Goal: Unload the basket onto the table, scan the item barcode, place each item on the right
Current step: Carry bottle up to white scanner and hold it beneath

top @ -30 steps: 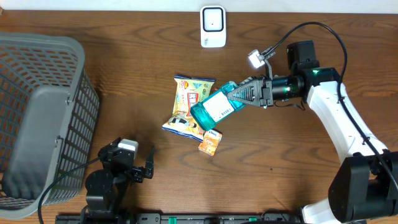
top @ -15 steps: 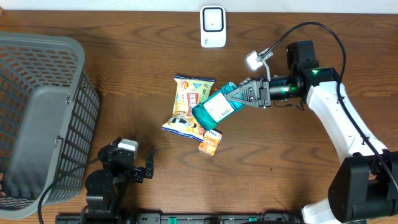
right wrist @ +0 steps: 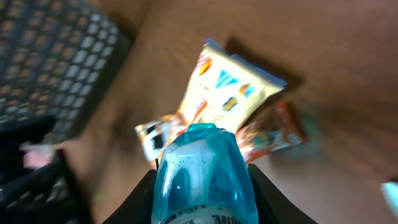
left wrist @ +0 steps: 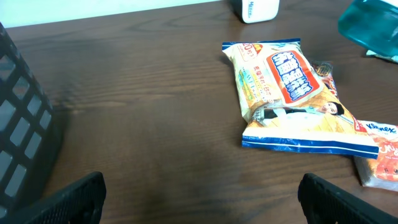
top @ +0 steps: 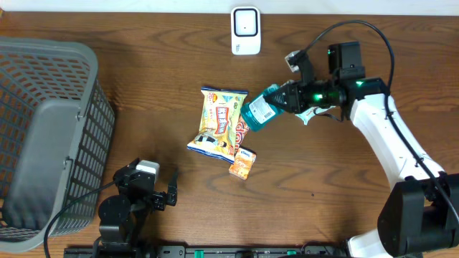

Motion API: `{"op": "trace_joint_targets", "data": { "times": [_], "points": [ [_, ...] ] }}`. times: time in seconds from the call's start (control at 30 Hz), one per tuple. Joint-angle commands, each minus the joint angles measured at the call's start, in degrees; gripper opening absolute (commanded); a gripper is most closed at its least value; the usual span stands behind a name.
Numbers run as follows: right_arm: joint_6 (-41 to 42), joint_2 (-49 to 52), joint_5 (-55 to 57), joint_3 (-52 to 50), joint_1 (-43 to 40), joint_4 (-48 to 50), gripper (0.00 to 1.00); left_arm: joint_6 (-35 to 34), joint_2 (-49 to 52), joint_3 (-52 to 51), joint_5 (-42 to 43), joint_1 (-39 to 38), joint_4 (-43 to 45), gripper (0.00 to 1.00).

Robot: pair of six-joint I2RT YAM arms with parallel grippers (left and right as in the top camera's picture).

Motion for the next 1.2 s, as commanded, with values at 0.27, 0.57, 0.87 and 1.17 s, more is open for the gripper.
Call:
{"op": "trace_joint_targets", "data": {
  "times": [0.27, 0.57, 0.87, 1.17],
  "points": [
    [2.19, -0.96, 27.50, 2.69, 7.19, 8.96, 0.16, 0.81, -0.39, -0.72, -0.17, -0.13, -1.22, 0.98],
    [-3.39, -0.94, 52.09, 7.39, 12.83, 15.91, 0.17, 0.81, -0.39, -0.72, -0.17, -0.13, -1.22, 0.98],
    [-14.58, 6.05, 67.45, 12.70, 16.70, 26.03, 0.15, 0.81, -0.39, -0.72, -0.17, -0.13, -1.22, 0.99],
    [-26.80, 28.41, 83.52, 35.08, 19.61, 29.92, 0.14, 0.81, -0.39, -0.72, -0.17, -0.13, -1.22, 0.98]
  ]
}}
